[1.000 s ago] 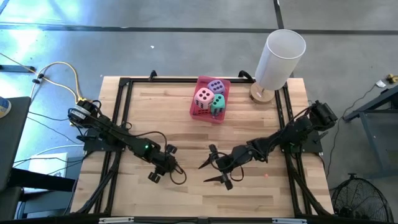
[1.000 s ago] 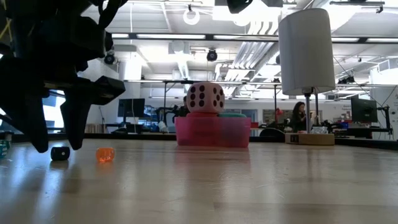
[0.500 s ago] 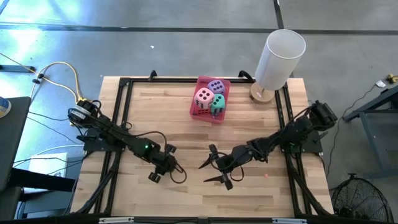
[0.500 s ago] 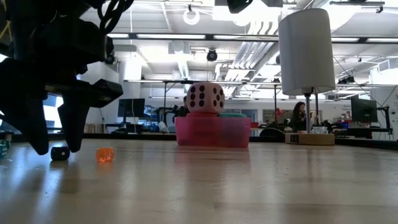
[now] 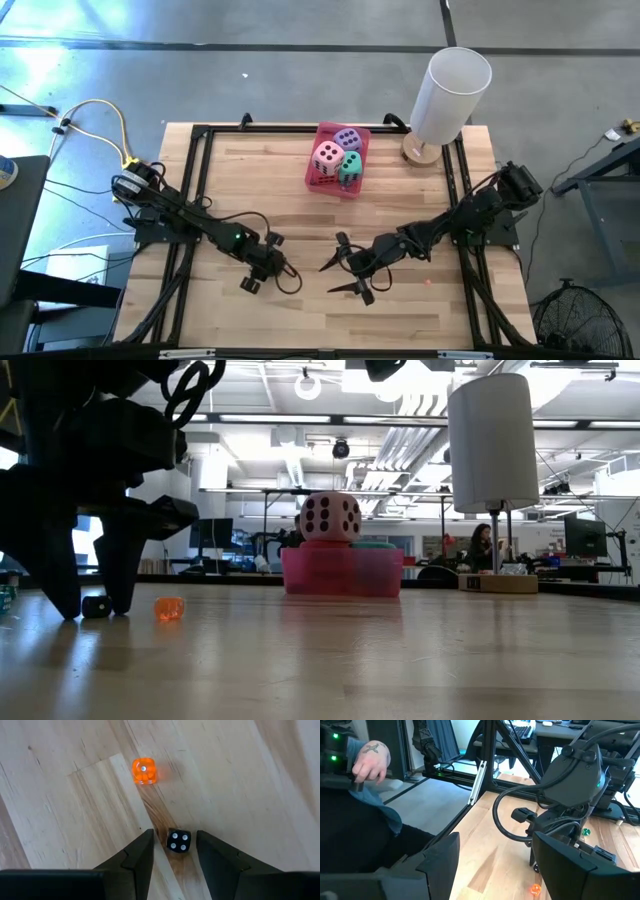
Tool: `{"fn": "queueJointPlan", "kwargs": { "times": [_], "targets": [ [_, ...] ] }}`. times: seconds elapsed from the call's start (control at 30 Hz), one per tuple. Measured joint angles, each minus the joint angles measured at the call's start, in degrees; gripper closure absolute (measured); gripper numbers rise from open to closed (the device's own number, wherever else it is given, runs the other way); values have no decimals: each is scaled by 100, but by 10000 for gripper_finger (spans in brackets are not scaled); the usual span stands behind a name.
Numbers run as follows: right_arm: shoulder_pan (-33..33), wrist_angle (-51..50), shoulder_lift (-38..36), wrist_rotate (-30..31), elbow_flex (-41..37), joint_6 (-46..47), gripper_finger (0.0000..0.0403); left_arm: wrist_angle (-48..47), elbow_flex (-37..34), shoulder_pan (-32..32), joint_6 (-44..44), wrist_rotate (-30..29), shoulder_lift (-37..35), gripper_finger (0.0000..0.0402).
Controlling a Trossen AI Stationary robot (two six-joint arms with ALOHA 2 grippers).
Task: Pick & Place Dice
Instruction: Put the small black dice into the bin
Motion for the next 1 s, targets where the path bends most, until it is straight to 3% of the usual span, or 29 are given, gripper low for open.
{"fn": "queueJointPlan", "kwargs": {
  "times": [0.27,0.53,0.83,1.0],
  "targets": [
    [0,0,0,0,0,0,160,12,0,0,-150,4,9,269],
    [0,0,0,0,0,-5,160,41,4,2,-147,24,16,359],
    [-118,0,0,-3,0,-57,160,21,7,-10,-106,85,-33,360],
    [-218,1,0,-2,0,0,160,-150,25,-70,-109,-202,-478,360]
  ]
}}
